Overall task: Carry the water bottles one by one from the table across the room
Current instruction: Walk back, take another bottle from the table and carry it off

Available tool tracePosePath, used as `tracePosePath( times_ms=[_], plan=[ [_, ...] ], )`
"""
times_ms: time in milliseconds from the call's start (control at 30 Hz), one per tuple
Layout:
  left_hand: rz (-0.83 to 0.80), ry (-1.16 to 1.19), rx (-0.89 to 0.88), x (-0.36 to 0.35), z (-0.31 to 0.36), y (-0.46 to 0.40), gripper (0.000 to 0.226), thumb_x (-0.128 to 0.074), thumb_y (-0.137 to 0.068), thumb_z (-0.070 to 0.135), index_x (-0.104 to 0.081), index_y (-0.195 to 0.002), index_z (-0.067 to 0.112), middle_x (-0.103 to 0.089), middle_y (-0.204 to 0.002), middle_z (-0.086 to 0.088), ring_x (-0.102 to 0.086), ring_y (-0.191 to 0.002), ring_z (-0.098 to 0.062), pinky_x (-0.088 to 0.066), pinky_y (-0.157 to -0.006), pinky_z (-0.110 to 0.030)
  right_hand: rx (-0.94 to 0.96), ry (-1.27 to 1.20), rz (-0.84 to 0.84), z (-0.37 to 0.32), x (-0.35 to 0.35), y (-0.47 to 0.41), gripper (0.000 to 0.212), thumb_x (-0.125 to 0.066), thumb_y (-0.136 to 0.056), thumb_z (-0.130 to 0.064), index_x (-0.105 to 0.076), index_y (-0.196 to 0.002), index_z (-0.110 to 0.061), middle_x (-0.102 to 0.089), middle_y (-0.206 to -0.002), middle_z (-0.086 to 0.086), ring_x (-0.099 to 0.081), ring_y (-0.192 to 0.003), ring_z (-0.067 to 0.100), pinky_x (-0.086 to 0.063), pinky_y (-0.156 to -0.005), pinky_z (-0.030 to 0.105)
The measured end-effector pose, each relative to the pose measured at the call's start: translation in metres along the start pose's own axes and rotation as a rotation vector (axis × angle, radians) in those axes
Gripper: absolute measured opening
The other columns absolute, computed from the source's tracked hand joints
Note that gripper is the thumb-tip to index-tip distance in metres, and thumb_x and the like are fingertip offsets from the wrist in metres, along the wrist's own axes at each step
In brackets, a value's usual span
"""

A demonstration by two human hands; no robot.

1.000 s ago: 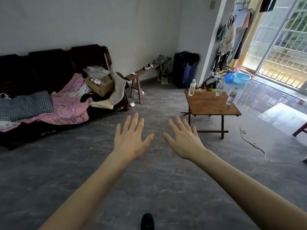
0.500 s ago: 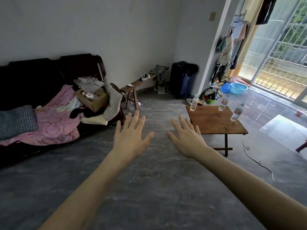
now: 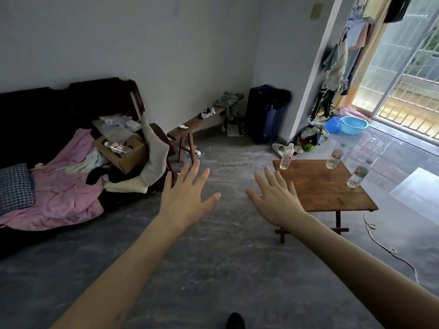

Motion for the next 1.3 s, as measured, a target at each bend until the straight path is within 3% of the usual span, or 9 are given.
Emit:
tracePosePath(
  times_ms=[300, 467, 700, 1033, 1300],
  plan=[
    [0.008, -0.011, -0.019, 0.007, 0.008, -0.16, 0.078, -0.023, -0.098, 0.072, 0.001, -0.163, 0.034, 0.02, -0.17, 0.006, 0.017, -0.157, -0.016, 0.006, -0.127, -0.051, 0.024, 0.045, -0.015, 0.035, 0.038, -0.151, 0.07, -0.024, -0.1, -0.062, -0.005, -0.159, -0.031, 0.006, -0.168, 0.0, 0.008, -0.154, 0.025, -0.002, -0.123, 0.055],
    [0.034, -0.014, 0.062, 0.012, -0.023, -0.222, 0.078, -0.026, -0.099, 0.069, 0.0, -0.163, 0.032, 0.019, -0.17, 0.005, 0.017, -0.157, -0.018, -0.002, -0.125, -0.054, 0.07, 0.058, -0.058, 0.03, 0.044, -0.221, 0.07, -0.023, -0.1, -0.062, -0.007, -0.159, -0.03, 0.006, -0.168, 0.0, 0.009, -0.154, 0.025, -0.002, -0.123, 0.055],
    [0.044, -0.02, 0.07, 0.003, -0.063, -0.313, 0.077, -0.025, -0.1, 0.069, -0.003, -0.163, 0.03, 0.016, -0.171, 0.004, 0.015, -0.157, -0.018, -0.001, -0.126, -0.053, 0.072, 0.038, -0.102, 0.01, 0.033, -0.324, 0.069, -0.023, -0.101, -0.06, -0.004, -0.159, -0.029, 0.009, -0.168, 0.001, 0.011, -0.154, 0.025, 0.0, -0.123, 0.056],
    [0.063, -0.097, 0.054, 0.033, -0.165, -0.481, 0.079, -0.02, -0.098, 0.072, -0.006, -0.163, 0.03, 0.014, -0.171, 0.0, 0.014, -0.158, -0.02, 0.002, -0.126, -0.054, 0.011, -0.012, -0.061, -0.021, 0.043, -0.484, 0.07, -0.025, -0.1, -0.061, -0.004, -0.159, -0.029, 0.009, -0.168, -0.001, 0.011, -0.154, 0.024, 0.001, -0.123, 0.055],
    [0.017, -0.054, -0.083, 0.022, -0.155, -0.594, 0.077, -0.023, -0.1, 0.07, 0.004, -0.162, 0.034, 0.018, -0.171, 0.001, 0.013, -0.158, -0.019, 0.005, -0.125, -0.051, -0.132, -0.037, -0.061, 0.009, 0.042, -0.561, 0.071, -0.024, -0.1, -0.062, -0.001, -0.159, -0.03, 0.01, -0.168, -0.002, 0.01, -0.154, 0.022, -0.001, -0.123, 0.055]
  ],
)
Point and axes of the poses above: each hand's wrist, its own y-axis away from the middle knuckle, its own x-axis out of the back of the hand, z = x × y, the point moved 2 cm from there along -y, towards the middle knuckle
